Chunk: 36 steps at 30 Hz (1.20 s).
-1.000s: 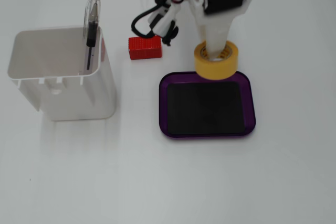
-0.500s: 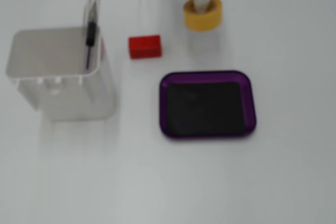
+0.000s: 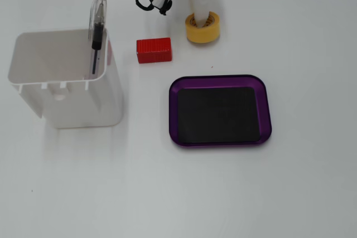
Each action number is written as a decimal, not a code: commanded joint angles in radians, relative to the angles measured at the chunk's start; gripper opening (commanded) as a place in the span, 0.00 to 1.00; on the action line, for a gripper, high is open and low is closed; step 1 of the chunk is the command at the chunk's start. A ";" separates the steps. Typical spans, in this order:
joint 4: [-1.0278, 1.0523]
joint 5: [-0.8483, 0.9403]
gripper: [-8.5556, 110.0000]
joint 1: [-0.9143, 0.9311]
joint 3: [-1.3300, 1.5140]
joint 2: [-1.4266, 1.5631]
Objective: Remove the yellow tape from the box.
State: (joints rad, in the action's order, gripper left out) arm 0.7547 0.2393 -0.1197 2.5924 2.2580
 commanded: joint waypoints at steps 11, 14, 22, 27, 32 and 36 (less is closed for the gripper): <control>0.135 -0.009 0.20 -0.009 -0.127 0.037; 0.213 -0.009 0.20 -0.009 -0.210 0.038; 0.446 -0.009 0.20 -0.011 -0.399 0.175; 0.523 -0.008 0.20 -0.002 -0.394 0.434; 0.512 -0.008 0.20 0.009 -0.209 0.726; 0.512 -0.006 0.20 0.011 -0.006 0.963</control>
State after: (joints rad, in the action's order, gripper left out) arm 1.2686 0.2378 -0.1150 2.4881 3.0772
